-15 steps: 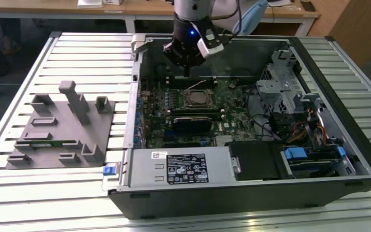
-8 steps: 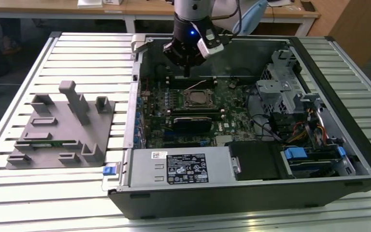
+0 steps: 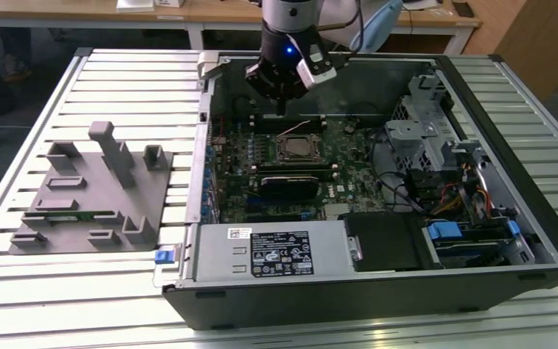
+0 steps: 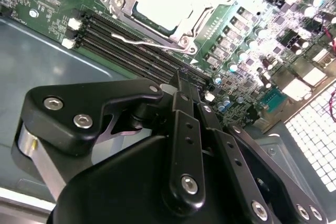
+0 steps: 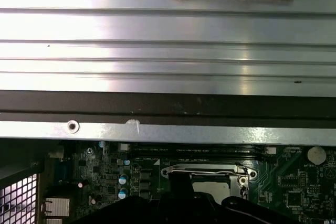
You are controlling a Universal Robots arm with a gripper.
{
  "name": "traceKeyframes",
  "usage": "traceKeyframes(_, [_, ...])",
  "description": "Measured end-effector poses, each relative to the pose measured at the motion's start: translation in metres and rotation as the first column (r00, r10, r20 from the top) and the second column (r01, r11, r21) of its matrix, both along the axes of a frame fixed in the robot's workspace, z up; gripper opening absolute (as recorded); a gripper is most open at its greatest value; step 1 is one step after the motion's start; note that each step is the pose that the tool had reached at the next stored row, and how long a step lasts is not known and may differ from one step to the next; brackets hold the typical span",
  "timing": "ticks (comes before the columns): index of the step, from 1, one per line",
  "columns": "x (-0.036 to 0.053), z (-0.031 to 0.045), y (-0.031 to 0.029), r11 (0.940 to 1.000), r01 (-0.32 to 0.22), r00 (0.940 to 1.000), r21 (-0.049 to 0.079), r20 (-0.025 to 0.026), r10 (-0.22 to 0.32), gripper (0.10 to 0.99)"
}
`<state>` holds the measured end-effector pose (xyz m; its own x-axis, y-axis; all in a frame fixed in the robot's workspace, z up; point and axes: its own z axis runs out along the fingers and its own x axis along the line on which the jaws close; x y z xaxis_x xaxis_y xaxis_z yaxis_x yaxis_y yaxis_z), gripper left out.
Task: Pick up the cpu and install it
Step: 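Install the first cpu locking lever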
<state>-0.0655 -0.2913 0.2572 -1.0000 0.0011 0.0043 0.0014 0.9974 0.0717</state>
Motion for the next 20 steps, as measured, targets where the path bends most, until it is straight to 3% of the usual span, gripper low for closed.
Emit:
traceKeyframes(15, [0.0038,-0.0078,-0.0008,1.0000,0.000,1.0000,0.004,0.0000,0.000,0.106])
traceKeyframes(18, [0.0066,-0.0094,-0.0010,0.9996,0.000,1.0000,0.027,-0.0001,0.000,0.106])
traceKeyframes(20, [0.0068,-0.0111,-0.0010,0.9996,0.000,1.0000,0.028,0.0001,0.000,0.106])
